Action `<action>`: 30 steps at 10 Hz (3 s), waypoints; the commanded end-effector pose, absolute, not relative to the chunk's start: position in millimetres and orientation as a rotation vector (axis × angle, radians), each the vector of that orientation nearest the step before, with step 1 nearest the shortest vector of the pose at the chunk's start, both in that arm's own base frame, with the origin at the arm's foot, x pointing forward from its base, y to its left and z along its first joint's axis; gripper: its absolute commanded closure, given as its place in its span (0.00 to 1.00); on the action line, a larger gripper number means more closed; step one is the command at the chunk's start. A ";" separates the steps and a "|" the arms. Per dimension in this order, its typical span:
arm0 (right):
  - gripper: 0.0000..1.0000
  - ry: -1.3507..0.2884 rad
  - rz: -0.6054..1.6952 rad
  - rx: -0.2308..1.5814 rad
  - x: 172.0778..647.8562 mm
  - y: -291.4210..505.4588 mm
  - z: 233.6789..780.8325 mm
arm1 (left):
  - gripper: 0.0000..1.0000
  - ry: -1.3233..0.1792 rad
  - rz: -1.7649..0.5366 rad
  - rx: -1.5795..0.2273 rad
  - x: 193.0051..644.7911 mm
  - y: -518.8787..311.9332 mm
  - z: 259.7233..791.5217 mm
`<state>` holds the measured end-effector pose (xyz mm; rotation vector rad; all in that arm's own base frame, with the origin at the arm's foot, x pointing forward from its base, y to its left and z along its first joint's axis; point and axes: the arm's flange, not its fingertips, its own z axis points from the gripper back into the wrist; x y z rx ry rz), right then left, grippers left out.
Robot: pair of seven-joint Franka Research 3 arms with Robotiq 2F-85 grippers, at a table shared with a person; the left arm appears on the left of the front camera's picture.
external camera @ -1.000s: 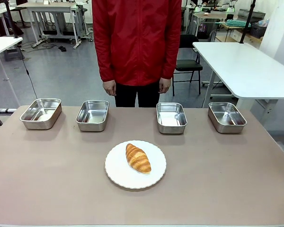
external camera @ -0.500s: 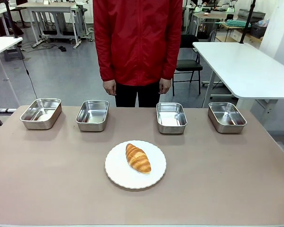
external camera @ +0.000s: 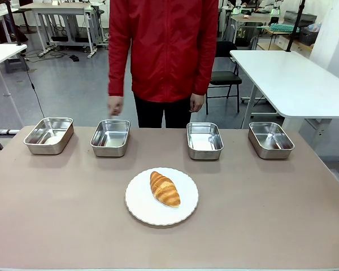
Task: Place the bread in the container.
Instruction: Place the Butter Roll into the Airtight Container indicated by the human.
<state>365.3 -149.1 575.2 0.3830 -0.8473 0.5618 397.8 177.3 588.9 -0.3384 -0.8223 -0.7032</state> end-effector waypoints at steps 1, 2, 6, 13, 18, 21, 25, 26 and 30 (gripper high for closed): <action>0.00 -0.868 0.569 0.394 367.0 -149.1 576.0 | 0.00 -0.821 -0.711 -0.337 397.3 176.7 589.6; 0.00 -0.868 0.569 0.394 367.0 -149.1 576.0 | 0.00 -0.821 -0.711 -0.337 397.3 176.7 589.6; 0.00 -0.868 0.569 0.394 367.0 -149.1 576.0 | 0.00 -0.821 -0.711 -0.337 397.3 176.7 589.6; 0.00 -0.868 0.569 0.394 367.0 -149.1 576.0 | 0.00 -0.821 -0.711 -0.337 397.3 176.7 589.6; 0.00 -0.868 0.569 0.394 367.0 -149.1 576.0 | 0.00 -0.821 -0.711 -0.337 397.3 176.7 589.6; 0.00 -0.868 0.569 0.394 367.0 -149.1 576.0 | 0.00 -0.724 -0.662 -0.282 417.5 131.9 590.1; 0.00 -0.868 0.569 0.394 367.0 -149.1 576.0 | 0.00 -0.514 -0.475 -0.310 470.1 -22.0 541.7; 0.00 -0.868 0.569 0.394 367.0 -149.1 576.0 | 0.00 -0.452 -0.389 -0.277 469.8 -73.7 515.6; 0.00 -0.868 0.569 0.394 367.0 -149.1 576.0 | 0.00 -0.357 -0.315 -0.144 445.7 -186.3 454.8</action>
